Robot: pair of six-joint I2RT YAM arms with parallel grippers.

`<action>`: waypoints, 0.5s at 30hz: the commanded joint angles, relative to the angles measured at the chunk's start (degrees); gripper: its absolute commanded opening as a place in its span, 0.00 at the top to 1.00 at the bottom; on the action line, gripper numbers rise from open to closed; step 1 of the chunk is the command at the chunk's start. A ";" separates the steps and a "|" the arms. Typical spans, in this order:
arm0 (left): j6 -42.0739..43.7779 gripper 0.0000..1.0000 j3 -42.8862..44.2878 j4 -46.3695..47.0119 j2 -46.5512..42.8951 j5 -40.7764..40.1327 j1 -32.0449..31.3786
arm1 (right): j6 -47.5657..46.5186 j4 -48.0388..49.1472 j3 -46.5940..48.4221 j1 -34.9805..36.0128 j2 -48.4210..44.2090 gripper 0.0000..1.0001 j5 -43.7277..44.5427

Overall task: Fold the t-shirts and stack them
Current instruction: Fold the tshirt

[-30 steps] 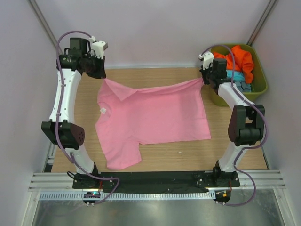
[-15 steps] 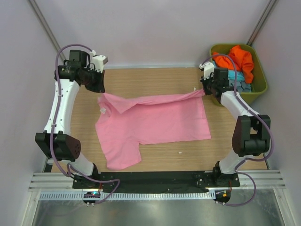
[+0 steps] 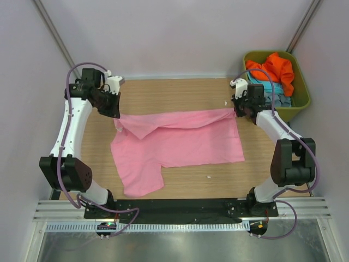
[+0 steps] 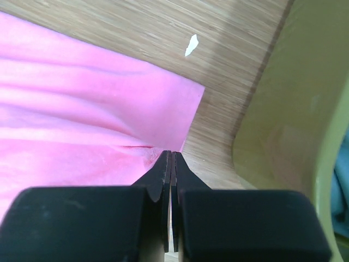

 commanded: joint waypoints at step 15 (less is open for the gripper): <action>1.42 1.00 1.26 1.29 7.58 0.49 1.08 | -0.14 0.74 2.22 2.04 6.82 0.99 -1.11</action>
